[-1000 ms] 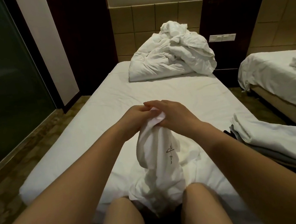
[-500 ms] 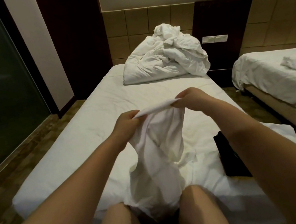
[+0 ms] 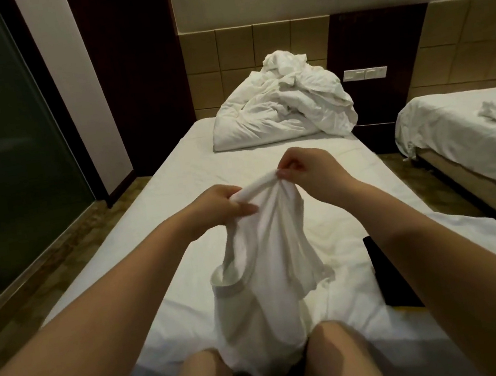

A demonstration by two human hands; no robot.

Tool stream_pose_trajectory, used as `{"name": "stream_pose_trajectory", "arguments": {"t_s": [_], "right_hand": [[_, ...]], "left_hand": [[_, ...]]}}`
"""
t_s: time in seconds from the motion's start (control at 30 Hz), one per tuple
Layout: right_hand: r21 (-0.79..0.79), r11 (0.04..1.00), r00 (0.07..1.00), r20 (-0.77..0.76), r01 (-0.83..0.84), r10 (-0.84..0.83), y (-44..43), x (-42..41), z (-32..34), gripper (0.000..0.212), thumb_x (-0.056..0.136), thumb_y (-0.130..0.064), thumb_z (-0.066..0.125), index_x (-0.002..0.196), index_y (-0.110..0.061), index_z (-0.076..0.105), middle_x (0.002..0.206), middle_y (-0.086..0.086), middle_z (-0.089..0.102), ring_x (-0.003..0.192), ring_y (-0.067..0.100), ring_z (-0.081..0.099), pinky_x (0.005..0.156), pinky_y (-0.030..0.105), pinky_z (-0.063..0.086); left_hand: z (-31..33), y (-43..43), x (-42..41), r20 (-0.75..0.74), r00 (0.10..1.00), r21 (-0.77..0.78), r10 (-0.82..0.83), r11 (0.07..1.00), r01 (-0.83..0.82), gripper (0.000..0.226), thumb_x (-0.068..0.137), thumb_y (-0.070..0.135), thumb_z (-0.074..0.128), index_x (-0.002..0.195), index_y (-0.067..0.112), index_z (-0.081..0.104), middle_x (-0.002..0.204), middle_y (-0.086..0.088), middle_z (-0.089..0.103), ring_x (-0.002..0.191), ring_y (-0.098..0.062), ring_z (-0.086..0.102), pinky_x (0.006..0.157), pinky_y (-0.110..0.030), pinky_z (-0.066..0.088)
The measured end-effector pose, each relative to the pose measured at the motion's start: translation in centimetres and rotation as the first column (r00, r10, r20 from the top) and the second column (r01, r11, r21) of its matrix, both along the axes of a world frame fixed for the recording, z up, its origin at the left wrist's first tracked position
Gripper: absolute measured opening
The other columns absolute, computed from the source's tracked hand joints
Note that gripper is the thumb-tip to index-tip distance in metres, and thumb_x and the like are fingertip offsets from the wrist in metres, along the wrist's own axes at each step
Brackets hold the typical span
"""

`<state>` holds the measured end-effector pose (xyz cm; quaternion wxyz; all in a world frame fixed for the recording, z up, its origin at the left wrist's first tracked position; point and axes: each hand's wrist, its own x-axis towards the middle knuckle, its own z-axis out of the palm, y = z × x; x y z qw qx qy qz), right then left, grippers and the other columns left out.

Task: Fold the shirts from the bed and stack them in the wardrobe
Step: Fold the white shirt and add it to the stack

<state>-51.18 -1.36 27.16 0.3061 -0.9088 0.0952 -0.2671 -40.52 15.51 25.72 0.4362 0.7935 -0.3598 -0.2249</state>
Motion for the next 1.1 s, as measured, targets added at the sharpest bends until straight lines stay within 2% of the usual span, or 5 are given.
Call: {"name": "stream_pose_trajectory", "arguments": {"t_s": [0.23, 0.4, 0.6, 0.8, 1.1], "right_hand": [[0.107, 0.970, 0.976, 0.004, 0.217, -0.218, -3.0, -1.6, -0.7, 0.010, 0.085, -0.014, 0.064, 0.076, -0.018, 0.061, 0.070, -0.013, 0.055, 0.078, 0.012, 0.052, 0.066, 0.020, 0.036], [0.417, 0.903, 0.985, -0.081, -0.104, 0.151, -1.9, -2.1, 1.0, 0.007, 0.087, -0.016, 0.064, 0.086, -0.022, 0.060, 0.082, -0.005, 0.063, 0.079, 0.011, 0.054, 0.078, 0.027, 0.041], [0.139, 0.982, 0.991, 0.045, -0.130, 0.125, 1.1, -0.8, 5.1, 0.008, 0.084, -0.025, 0.068, 0.084, -0.020, 0.062, 0.067, -0.010, 0.055, 0.064, 0.004, 0.048, 0.062, 0.020, 0.038], [0.244, 0.956, 0.983, 0.124, -0.165, 0.138, 1.0, -0.3, 11.2, 0.020, 0.090, -0.023, 0.060, 0.070, -0.023, 0.058, 0.068, -0.007, 0.051, 0.066, 0.007, 0.045, 0.062, 0.023, 0.037], [0.044, 0.982, 0.934, 0.304, 0.185, -0.190, -4.2, -0.6, 18.0, 0.021, 0.091, -0.032, 0.058, 0.093, -0.012, 0.064, 0.078, -0.005, 0.056, 0.081, 0.012, 0.051, 0.063, 0.021, 0.037]], "left_hand": [[-0.1, 0.1, 0.1, -0.154, 0.988, -0.246, 0.008, 0.968, -0.046, 0.007, 0.085, 0.013, 0.065, 0.084, 0.007, 0.061, 0.078, -0.005, 0.054, 0.073, -0.016, 0.052, 0.068, -0.028, 0.047], [3.4, -1.3, -0.4, 0.124, 0.984, -0.276, 0.130, 0.957, -0.092, 0.013, 0.088, 0.007, 0.056, 0.086, 0.014, 0.067, 0.075, 0.005, 0.059, 0.070, -0.006, 0.052, 0.068, -0.018, 0.045], [9.0, -2.8, -1.2, 0.324, 0.946, -0.158, 0.033, 0.987, 0.020, 0.006, 0.085, 0.012, 0.064, 0.083, 0.016, 0.069, 0.074, 0.004, 0.060, 0.070, -0.007, 0.055, 0.067, -0.020, 0.049], [12.8, -1.6, -1.1, 0.257, 0.965, -0.187, -0.046, 0.978, 0.096, 0.016, 0.088, 0.017, 0.062, 0.102, 0.008, 0.065, 0.092, -0.007, 0.064, 0.085, -0.018, 0.064, 0.079, -0.031, 0.055], [9.7, 0.7, 2.6, 0.252, 0.941, -0.155, 0.226, 0.969, -0.192, 0.017, 0.094, 0.023, 0.052, 0.093, 0.011, 0.065, 0.091, -0.008, 0.060, 0.094, -0.027, 0.059, 0.086, -0.039, 0.050]]}}
